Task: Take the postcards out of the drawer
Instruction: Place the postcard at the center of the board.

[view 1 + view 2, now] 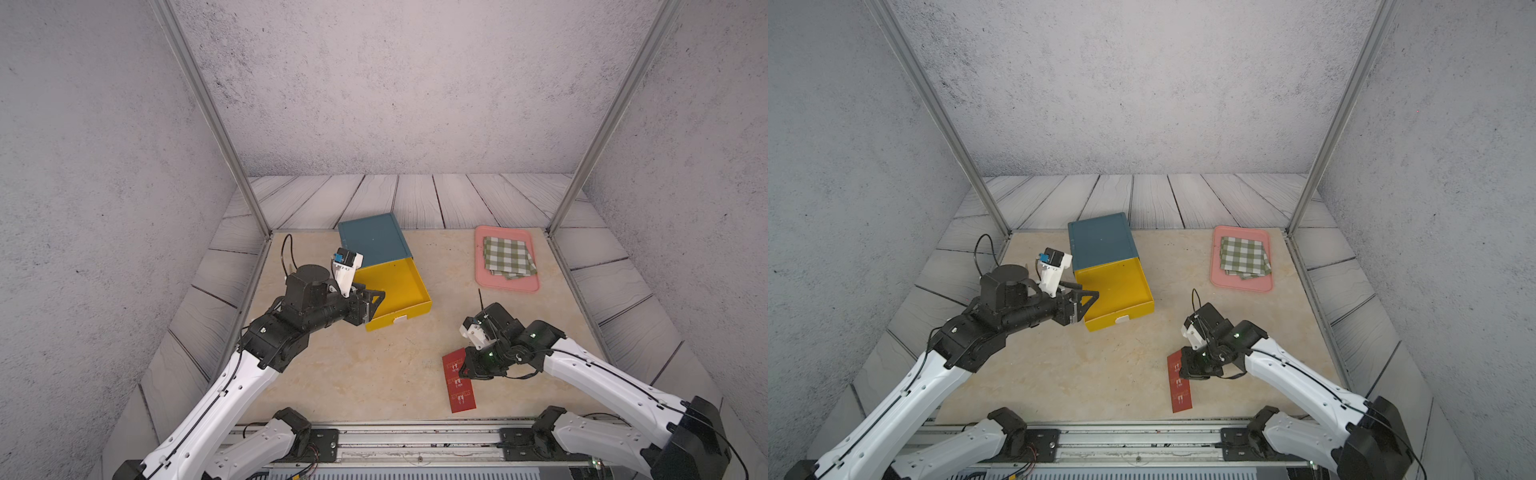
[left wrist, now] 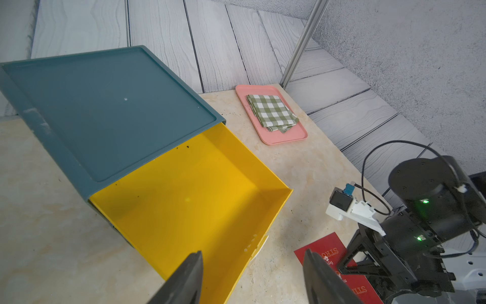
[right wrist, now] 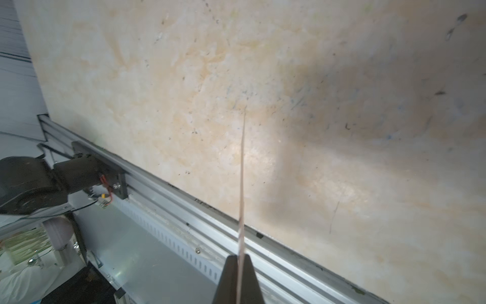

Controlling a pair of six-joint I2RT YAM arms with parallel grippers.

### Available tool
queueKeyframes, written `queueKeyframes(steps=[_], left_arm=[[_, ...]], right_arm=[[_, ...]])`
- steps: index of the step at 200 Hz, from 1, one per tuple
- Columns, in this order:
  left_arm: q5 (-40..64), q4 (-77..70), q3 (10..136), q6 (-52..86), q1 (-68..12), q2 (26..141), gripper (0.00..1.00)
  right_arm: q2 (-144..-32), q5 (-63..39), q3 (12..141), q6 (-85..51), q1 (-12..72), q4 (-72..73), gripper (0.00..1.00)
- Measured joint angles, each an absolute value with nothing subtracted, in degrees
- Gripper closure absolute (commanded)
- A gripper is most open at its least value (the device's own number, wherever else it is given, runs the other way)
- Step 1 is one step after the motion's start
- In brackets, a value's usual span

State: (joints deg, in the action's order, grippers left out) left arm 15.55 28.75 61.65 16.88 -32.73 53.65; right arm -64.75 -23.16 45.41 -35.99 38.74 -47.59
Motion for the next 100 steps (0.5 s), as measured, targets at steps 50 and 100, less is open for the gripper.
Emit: queueKeyframes(steps=[50, 100], left_arm=[[16.4, 27.7, 60.8, 16.8, -32.5, 54.0, 0.33], [18.3, 26.6, 60.8, 16.7, -32.0, 57.1, 0.33]], right_arm=[[-71.9, -20.1, 44.9, -33.6, 34.3, -46.4, 1.0], [-77.2, -18.3, 42.6, -32.6, 30.5, -44.1, 1.0]])
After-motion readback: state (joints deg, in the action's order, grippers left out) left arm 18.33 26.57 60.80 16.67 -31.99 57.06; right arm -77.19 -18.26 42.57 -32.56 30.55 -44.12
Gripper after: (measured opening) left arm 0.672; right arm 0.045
